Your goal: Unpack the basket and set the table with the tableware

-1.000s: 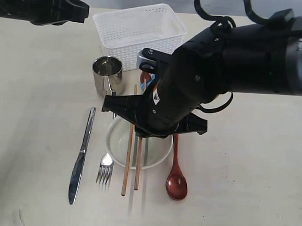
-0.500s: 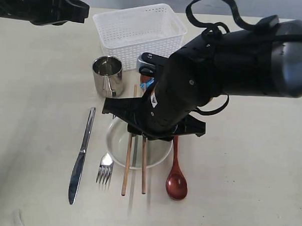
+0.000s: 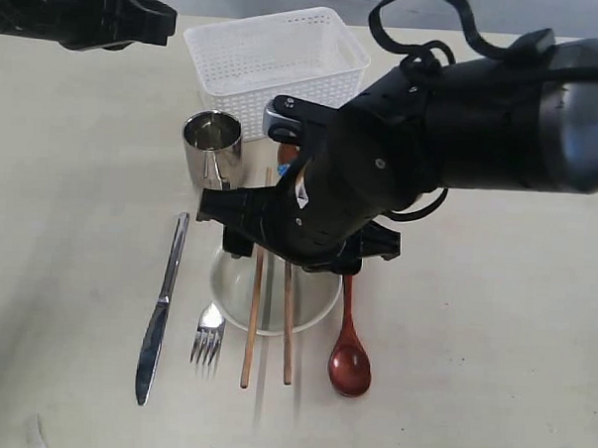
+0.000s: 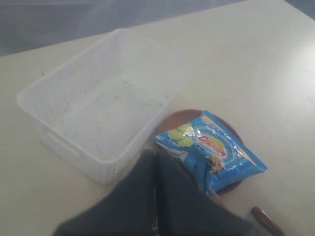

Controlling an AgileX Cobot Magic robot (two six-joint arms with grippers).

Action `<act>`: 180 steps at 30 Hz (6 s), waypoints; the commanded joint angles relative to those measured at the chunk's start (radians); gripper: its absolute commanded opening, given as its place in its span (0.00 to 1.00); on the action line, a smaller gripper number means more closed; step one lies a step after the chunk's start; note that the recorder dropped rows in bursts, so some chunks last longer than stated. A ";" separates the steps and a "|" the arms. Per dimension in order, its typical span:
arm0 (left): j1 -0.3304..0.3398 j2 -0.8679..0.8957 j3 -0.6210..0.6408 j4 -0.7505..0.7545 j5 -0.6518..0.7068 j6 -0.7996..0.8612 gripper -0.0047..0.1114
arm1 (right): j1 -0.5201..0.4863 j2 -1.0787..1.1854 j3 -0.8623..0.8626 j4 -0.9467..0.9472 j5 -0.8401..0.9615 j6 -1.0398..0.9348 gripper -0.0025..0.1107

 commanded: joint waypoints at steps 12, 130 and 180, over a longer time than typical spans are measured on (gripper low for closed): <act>0.002 -0.007 0.009 0.002 -0.004 0.006 0.04 | -0.001 0.040 -0.003 -0.020 -0.029 0.026 0.43; 0.002 -0.007 0.009 0.002 -0.004 0.006 0.04 | -1.083 -1.676 0.996 -0.212 -0.391 -0.743 0.02; 0.206 -0.886 0.177 0.098 -0.058 -0.203 0.04 | -1.083 -1.676 0.996 -0.227 -0.173 -0.750 0.02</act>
